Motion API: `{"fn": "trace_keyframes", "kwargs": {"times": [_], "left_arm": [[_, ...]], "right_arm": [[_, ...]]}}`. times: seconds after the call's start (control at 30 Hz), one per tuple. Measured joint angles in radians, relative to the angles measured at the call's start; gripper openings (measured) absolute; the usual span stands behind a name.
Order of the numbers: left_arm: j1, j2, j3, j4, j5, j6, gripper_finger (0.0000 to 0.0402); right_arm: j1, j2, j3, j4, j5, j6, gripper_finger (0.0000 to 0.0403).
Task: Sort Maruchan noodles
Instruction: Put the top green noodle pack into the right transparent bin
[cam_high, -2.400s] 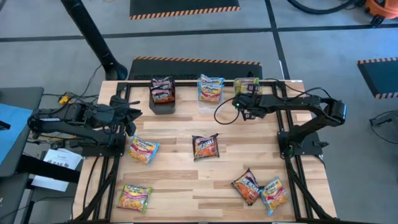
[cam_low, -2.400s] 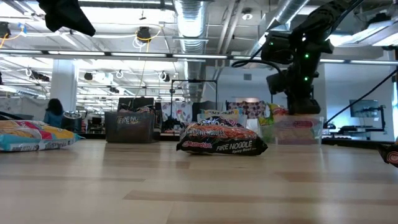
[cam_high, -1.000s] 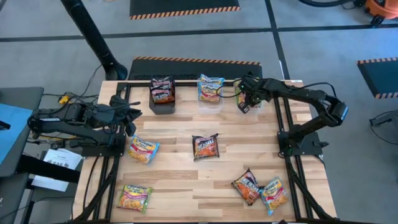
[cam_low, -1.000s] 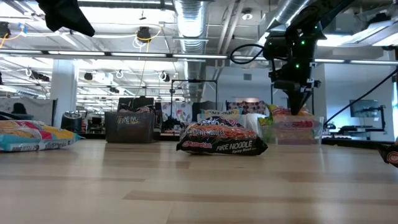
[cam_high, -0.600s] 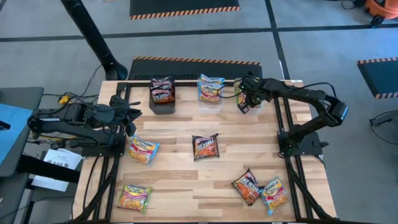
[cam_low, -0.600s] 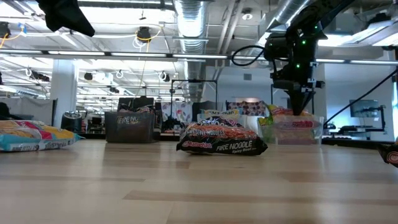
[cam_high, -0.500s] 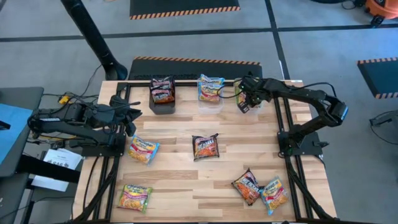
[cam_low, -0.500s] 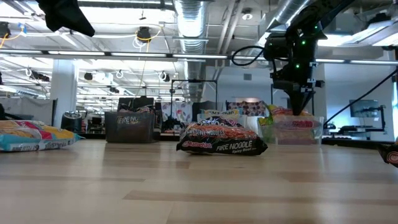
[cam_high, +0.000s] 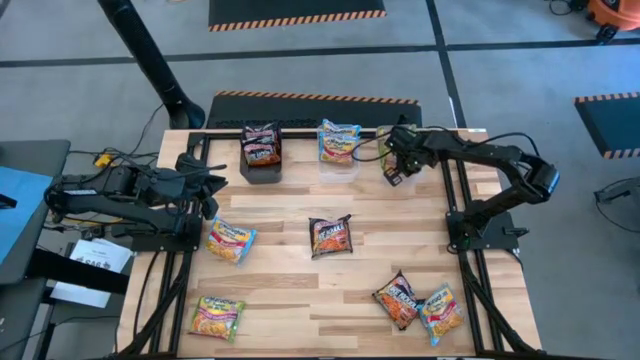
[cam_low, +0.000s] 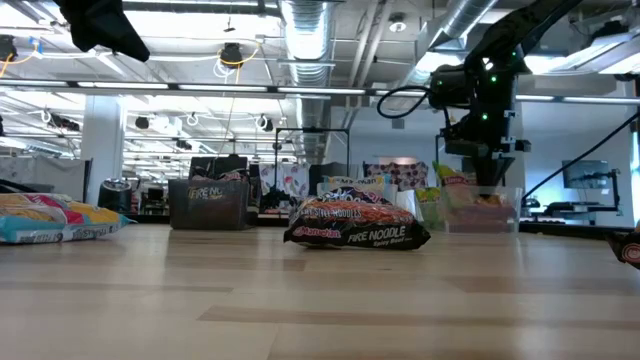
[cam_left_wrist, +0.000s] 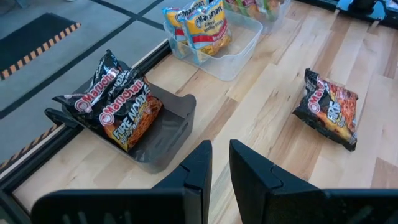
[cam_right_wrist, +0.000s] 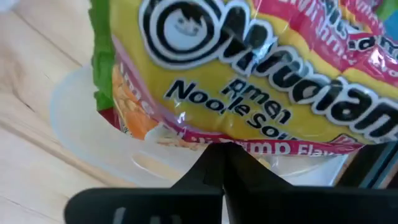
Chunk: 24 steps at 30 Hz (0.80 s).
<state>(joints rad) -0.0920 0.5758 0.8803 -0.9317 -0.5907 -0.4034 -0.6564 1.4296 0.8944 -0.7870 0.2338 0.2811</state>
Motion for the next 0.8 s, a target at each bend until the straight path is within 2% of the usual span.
{"fn": "trace_keyframes", "kwargs": {"times": [0.13,0.5,0.8], "left_arm": [[0.0,0.0,0.0,0.0,0.0,0.0,0.0045],[0.0,0.0,0.0,0.0,0.0,0.0,0.0045],[0.0,0.0,0.0,-0.024,0.0,0.0,0.0045]], "right_arm": [[-0.003,0.022,0.002,0.045,-0.002,0.006,0.0021],[0.022,0.192,0.013,0.075,-0.027,0.017,0.0019],[0.042,0.19,0.113,-0.027,-0.027,0.017,0.0019]]}}
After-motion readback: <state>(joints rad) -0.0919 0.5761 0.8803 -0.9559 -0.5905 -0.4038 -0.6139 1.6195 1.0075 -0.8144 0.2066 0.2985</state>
